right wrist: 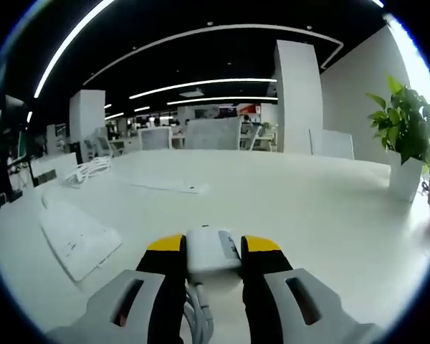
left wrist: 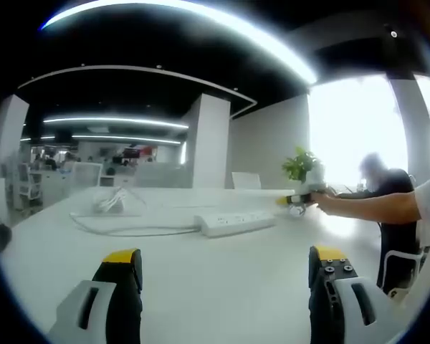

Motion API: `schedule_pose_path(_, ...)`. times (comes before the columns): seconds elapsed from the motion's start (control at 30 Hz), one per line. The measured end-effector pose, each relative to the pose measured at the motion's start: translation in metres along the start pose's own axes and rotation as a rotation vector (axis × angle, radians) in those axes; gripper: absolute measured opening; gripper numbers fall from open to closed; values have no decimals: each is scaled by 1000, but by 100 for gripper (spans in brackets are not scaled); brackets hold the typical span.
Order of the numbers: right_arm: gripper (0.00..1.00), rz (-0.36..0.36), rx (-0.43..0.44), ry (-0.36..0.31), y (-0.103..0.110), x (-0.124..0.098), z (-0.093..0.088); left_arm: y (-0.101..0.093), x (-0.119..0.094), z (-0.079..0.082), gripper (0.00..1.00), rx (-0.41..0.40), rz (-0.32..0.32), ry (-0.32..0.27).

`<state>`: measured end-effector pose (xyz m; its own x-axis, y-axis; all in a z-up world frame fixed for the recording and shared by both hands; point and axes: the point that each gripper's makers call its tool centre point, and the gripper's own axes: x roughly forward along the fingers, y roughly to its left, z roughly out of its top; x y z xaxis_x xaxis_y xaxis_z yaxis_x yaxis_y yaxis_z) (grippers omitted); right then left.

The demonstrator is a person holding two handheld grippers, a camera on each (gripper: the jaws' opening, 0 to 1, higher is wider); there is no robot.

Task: Straighten the power strip on the desk, plug the charger into it

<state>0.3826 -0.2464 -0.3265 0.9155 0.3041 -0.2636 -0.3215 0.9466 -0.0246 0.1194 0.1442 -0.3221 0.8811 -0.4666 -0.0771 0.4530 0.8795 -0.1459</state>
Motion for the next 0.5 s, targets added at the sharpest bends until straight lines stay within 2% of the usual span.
schedule_pose_path(0.5, 27, 76, -32, -20, 25, -10, 19, 2, -2, 3, 99, 2, 7, -5)
